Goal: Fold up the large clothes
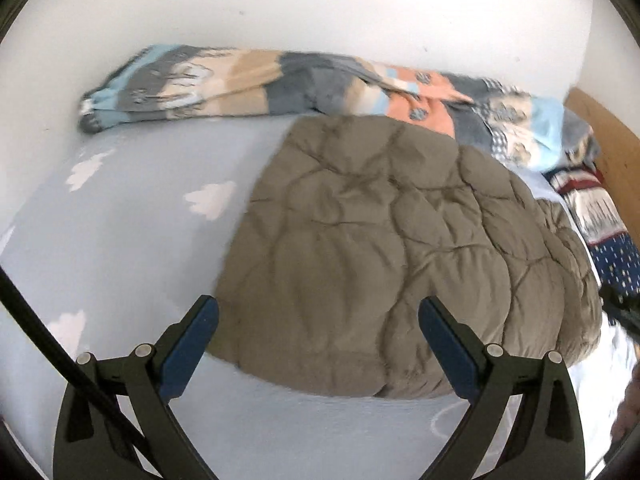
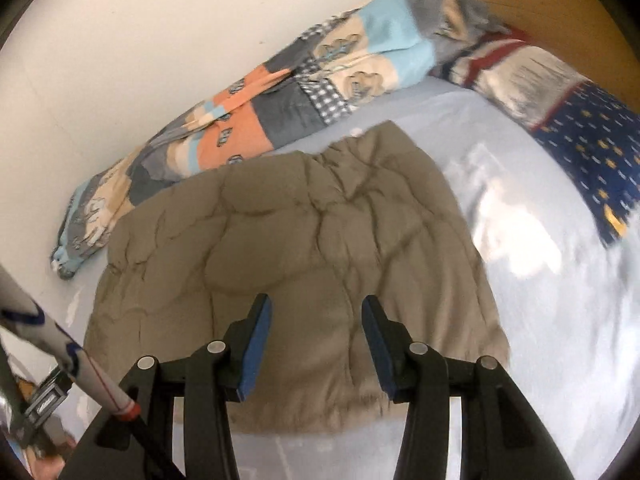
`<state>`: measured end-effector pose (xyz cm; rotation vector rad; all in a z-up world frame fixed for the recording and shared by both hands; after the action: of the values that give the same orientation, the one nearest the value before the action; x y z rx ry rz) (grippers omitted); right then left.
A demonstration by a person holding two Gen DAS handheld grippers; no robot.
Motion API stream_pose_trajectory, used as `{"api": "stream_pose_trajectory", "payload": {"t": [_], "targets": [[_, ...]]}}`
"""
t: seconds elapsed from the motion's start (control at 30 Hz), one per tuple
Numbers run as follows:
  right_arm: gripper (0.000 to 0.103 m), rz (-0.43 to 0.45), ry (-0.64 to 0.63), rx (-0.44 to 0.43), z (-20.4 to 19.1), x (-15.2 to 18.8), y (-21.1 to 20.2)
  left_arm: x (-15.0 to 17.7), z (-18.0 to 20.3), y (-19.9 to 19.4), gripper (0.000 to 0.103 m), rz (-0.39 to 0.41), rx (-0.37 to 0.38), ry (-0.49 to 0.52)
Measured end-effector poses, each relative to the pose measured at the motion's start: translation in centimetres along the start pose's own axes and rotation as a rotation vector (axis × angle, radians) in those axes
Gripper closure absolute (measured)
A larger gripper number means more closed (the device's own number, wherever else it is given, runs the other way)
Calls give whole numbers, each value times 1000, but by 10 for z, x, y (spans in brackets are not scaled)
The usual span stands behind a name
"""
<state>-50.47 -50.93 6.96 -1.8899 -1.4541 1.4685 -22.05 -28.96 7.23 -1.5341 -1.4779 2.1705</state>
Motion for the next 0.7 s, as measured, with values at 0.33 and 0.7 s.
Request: {"api": "stream_pose_trajectory", "payload": {"t": [0.33,0.7], "targets": [[53,25,-60,-22,-24,31,19,12,6,55,3,-86,-33,95],[47,-100,-62,-13,-17,44,79,23,8,77,0,-154,-97,89]]}}
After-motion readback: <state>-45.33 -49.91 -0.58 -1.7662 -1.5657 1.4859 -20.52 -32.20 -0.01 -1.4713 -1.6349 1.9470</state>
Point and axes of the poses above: each gripper's, at about its wrist camera, not at the fingertips, and y roughly the way its jaws point, z to its right, x to its underside, the point moved 10 cm from there along y, roughly the way its jaws point, and after that the axes turned 7 degrees about y, right-handed, at the moved point
